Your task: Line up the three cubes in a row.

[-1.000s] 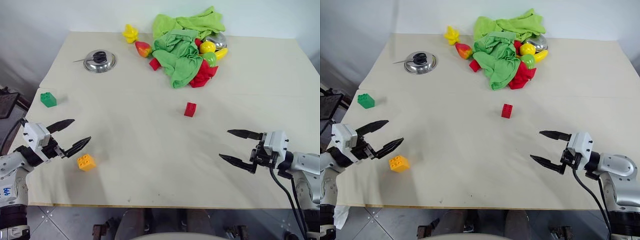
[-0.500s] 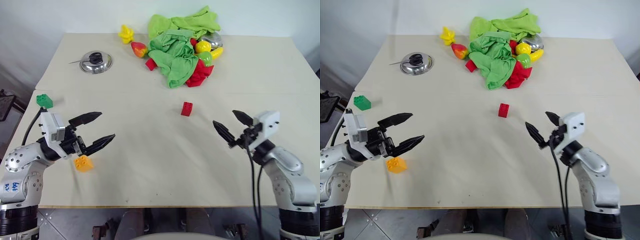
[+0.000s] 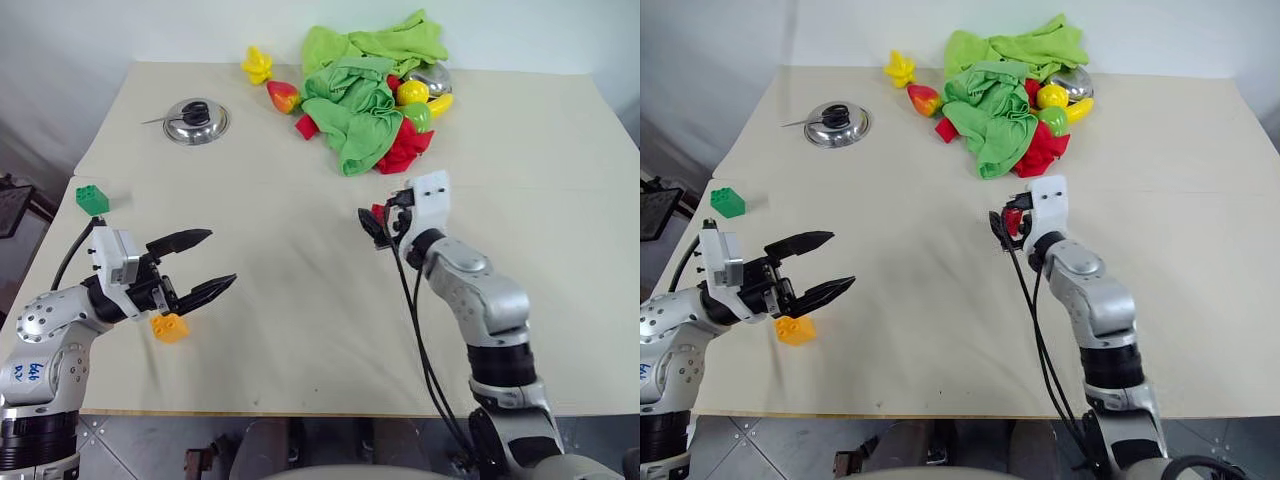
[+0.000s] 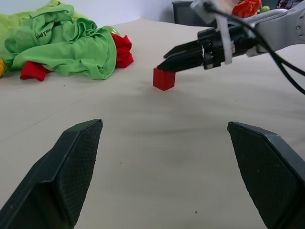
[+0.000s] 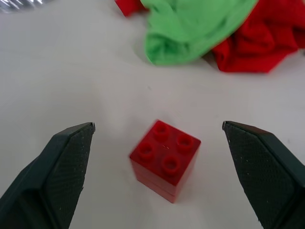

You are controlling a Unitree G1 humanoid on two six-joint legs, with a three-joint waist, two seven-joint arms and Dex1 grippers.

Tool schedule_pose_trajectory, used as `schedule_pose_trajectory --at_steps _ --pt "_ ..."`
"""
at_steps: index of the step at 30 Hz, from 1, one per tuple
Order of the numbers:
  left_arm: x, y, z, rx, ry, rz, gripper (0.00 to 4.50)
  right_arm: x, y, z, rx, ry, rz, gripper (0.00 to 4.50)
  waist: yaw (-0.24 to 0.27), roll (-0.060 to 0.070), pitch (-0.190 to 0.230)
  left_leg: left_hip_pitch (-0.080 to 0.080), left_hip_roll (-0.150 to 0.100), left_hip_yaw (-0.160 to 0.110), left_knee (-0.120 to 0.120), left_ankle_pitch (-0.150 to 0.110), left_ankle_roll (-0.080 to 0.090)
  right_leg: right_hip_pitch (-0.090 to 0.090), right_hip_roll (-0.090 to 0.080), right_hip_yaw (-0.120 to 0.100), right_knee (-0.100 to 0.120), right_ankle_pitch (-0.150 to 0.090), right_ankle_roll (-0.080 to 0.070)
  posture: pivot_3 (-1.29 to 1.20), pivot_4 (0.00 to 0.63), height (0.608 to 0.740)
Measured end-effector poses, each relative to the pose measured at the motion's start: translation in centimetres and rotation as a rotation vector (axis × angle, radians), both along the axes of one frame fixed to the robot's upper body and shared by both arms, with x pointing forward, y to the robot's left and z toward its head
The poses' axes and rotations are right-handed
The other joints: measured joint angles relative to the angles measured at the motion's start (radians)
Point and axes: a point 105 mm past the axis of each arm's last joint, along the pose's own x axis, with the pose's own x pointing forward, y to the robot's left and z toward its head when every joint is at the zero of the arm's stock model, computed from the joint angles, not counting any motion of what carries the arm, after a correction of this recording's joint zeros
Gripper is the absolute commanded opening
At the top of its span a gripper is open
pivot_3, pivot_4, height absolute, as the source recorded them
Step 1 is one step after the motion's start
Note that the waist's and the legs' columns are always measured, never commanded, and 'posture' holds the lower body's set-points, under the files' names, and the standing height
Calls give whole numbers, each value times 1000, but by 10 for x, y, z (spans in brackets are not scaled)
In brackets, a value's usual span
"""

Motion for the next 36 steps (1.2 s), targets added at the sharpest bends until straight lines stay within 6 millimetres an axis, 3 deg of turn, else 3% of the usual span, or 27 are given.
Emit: schedule_pose_trajectory --at_steps 3,12,13,17,20,26,31,36 --pt "0 0 0 1 -2 0 4464 4 2 -8 -25 36 -40 4500 -5 0 0 0 1 0 0 0 0 0 1 0 0 0 0 0 150 740" --pt "-1 0 -1 4 -5 2 4500 4 12 -18 -18 82 -52 1626 -22 0 0 0 3 1 0 0 -1 -1 3 1 0 0 0 0 150 740" --pt "-1 0 -1 4 -5 2 4500 4 12 -17 -18 83 -52 1466 -22 0 0 0 3 1 0 0 -1 -1 3 1 0 0 0 0 150 740" --pt "0 0 0 5 -7 1 4500 -5 13 -12 -11 65 32 1471 -20 1 0 0 3 1 0 0 -2 -1 3 1 -1 0 0 0 150 740" --pt "-1 0 -1 5 -3 -2 4500 -19 -5 -1 -65 6 210 1471 -10 1 1 -2 1 0 0 -1 0 -1 2 1 -2 0 0 0 150 740" --pt "-6 -2 -4 20 13 -40 4500 -66 -30 24 -201 -104 818 1471 -17 1 1 0 2 1 0 -2 0 0 4 0 -4 0 0 0 150 740" --pt "-7 -3 -7 22 24 -65 4500 -88 -39 3 -301 -117 1236 1471 -23 -1 2 3 6 4 1 -2 -1 2 4 1 -3 0 0 0 150 740" --pt "-9 -4 -9 29 31 -84 4500 -73 -35 -15 -373 -129 1324 1471 -20 -1 2 2 6 3 3 -2 -1 2 4 1 -2 0 0 0 150 740"
